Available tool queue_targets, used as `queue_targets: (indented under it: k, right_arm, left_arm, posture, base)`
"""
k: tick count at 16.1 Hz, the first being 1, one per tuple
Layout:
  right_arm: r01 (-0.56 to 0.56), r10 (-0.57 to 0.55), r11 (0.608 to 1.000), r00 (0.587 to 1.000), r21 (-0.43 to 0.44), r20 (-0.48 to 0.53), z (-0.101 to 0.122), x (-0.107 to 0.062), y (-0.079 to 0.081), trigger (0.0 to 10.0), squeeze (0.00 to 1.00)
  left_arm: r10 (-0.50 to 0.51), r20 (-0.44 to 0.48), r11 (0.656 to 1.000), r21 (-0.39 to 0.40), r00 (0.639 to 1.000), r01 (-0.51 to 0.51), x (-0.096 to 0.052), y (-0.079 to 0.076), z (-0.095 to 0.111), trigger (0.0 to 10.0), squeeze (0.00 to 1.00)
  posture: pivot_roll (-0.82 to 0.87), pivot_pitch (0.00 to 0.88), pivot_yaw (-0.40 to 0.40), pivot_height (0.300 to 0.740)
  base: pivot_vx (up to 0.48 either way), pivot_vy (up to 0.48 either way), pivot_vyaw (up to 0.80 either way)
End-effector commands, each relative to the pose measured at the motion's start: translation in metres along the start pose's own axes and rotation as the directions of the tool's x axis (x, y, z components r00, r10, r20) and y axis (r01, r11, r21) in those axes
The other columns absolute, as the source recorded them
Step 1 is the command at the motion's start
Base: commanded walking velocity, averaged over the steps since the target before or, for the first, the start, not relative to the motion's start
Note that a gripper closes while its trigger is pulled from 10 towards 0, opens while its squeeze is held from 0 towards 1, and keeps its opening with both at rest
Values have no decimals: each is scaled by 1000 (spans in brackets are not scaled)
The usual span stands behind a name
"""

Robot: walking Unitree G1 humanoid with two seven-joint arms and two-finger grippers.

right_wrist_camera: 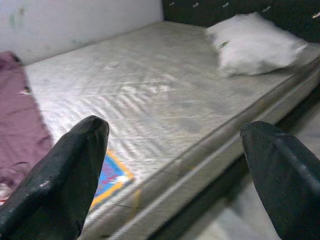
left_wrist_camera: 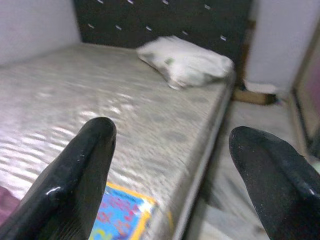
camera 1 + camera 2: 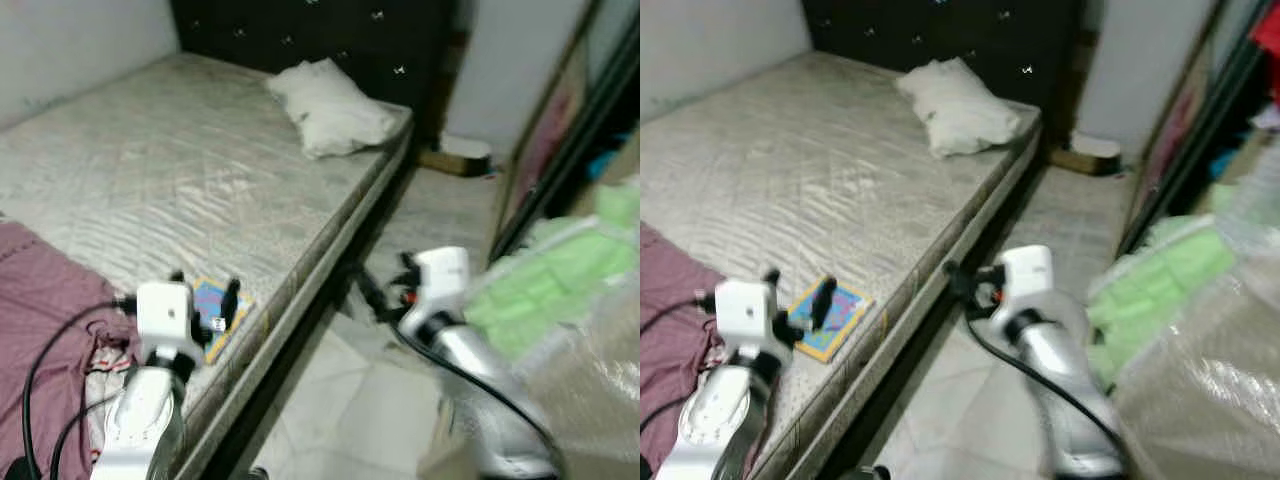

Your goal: Clean up the room

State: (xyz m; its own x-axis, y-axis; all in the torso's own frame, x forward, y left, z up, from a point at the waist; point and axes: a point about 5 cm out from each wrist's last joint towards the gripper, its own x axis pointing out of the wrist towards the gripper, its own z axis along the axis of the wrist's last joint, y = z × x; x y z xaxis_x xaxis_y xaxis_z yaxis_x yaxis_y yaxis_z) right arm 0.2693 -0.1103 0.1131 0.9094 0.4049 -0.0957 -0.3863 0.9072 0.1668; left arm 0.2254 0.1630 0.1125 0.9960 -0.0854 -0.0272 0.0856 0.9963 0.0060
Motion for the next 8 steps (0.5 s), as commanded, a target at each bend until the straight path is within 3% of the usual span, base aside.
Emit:
queue_targets:
  k: [1,4,8]
  right_arm:
    - [37,-37,999,999,-8,19,-2,6,-8,10000,0]
    - [109,-108,994,993,-15,53,-1,17,-14,10000,0]
    - [171,-170,985,979,3,109,-5,27,-21,10000,0]
  left_arm:
    - [31,-3,999,-10,1000,-31,4,1,-2,10000,0]
    - [76,-6,996,-44,997,-77,8,2,-4,10000,0]
    - [61,-3,997,-48,998,-61,18,-1,-5,10000,0]
  posture:
    - [54,0,-37,740]
    - [58,0,-34,740]
    - [56,0,-26,740]
  base:
    - [0,0,800]
    - [0,0,800]
    - [0,0,800]
